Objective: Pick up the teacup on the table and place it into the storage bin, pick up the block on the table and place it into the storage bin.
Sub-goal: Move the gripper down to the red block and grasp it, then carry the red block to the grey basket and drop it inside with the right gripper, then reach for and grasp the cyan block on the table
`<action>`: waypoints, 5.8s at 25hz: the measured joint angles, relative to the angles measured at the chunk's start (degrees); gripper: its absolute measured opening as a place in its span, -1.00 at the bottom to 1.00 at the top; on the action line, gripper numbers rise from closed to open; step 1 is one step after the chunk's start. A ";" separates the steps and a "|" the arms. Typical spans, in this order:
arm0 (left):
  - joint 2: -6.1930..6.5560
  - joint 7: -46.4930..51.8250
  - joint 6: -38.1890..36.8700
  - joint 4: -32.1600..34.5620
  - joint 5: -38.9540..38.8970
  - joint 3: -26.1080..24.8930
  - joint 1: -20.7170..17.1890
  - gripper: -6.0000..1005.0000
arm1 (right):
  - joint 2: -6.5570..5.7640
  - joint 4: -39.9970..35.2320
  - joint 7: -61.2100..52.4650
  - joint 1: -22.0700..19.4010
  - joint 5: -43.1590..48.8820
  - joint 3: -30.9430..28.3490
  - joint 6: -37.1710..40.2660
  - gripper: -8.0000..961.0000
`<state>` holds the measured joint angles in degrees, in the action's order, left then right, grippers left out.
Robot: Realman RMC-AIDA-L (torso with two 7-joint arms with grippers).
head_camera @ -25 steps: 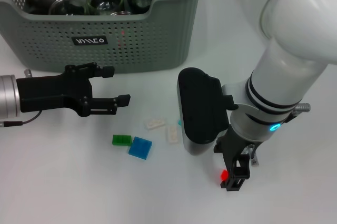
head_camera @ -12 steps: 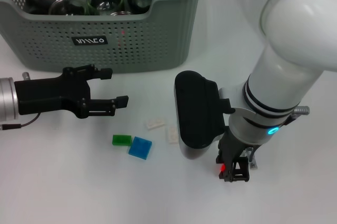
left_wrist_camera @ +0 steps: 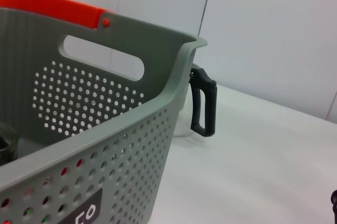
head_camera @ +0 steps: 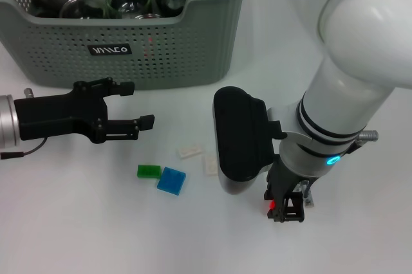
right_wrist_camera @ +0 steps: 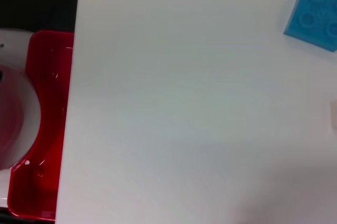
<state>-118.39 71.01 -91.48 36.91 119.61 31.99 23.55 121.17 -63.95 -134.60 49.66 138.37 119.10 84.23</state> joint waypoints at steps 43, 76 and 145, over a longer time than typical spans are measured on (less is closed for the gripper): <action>1.09 -0.44 0.98 0.00 0.76 -0.01 -2.34 0.74 | -0.70 -6.59 10.67 14.54 -5.55 -41.57 -2.33 -0.34; 1.91 -0.34 0.65 -0.06 0.26 -1.67 -1.97 0.74 | -1.02 -20.11 15.74 1.65 -13.05 -44.61 3.83 0.66; 0.78 -0.73 0.96 -0.17 -0.60 -1.75 -2.21 0.74 | -0.06 17.10 13.53 3.52 -9.07 -11.64 -19.88 0.85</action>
<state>-117.61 70.29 -90.52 36.74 119.02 30.24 21.34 121.11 -46.85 -121.07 53.17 129.30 107.45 64.35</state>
